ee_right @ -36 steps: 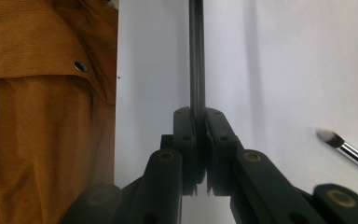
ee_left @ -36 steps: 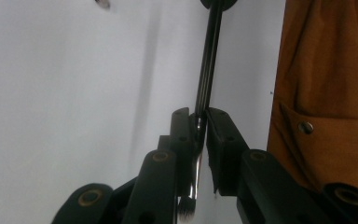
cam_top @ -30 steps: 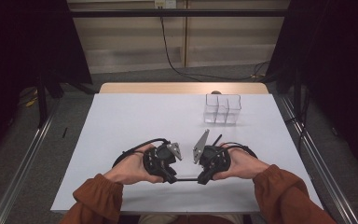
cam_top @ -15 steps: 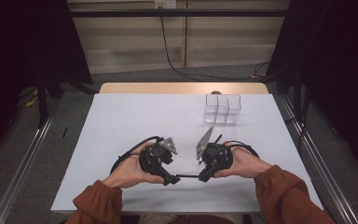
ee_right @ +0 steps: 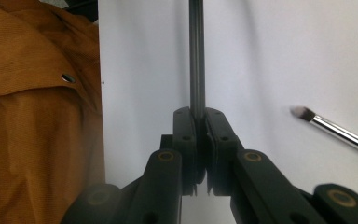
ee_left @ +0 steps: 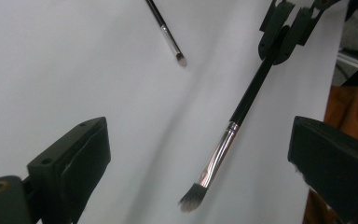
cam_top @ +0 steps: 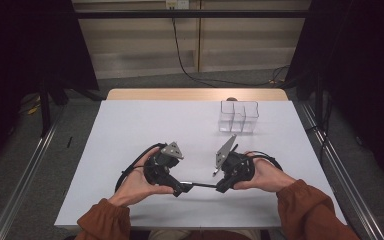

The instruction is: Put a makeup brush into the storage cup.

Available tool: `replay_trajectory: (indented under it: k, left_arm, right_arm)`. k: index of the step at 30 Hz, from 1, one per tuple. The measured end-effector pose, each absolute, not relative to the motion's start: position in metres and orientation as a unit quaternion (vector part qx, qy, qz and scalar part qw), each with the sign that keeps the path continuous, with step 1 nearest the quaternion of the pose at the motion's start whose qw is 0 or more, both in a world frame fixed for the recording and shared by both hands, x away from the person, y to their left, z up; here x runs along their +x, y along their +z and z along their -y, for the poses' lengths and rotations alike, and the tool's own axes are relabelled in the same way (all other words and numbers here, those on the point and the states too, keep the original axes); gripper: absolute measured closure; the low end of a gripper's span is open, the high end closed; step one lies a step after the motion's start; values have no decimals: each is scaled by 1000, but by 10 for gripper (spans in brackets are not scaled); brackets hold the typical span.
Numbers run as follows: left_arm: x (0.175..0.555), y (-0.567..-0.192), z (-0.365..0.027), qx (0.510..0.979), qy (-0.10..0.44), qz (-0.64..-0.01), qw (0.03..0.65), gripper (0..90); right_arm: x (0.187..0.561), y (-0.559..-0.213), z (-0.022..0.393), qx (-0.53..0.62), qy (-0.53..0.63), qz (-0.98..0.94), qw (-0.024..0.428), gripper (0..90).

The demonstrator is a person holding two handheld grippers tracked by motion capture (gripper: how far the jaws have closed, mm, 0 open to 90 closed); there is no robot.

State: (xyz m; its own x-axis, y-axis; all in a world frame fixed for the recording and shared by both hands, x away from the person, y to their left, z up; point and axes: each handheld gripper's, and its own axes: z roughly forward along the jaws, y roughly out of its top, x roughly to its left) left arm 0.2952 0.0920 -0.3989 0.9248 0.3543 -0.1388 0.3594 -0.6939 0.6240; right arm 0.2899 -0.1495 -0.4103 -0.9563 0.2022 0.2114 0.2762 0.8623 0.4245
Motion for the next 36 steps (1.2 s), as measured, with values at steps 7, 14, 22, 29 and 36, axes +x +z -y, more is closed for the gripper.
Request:
replay_trajectory:
  k: [7,14,22,29,36]
  left_arm:
    - [294,-397,-100,913,16,-203,354,44]
    - [293,-391,-113,894,38,-219,389,37]
    - [290,-392,-124,879,59,-228,415,36]
    - [287,-392,-135,864,68,-242,436,35]
    - [283,-395,-139,859,83,-251,439,35]
  right_arm:
    - [289,-411,159,-141,-241,958,70,841]
    - [288,-411,168,-170,-251,951,67,841]
    - [285,-409,179,-190,-276,941,46,841]
    - [281,-414,183,-207,-292,933,38,841]
    - [279,-418,188,-229,-322,918,23,841]
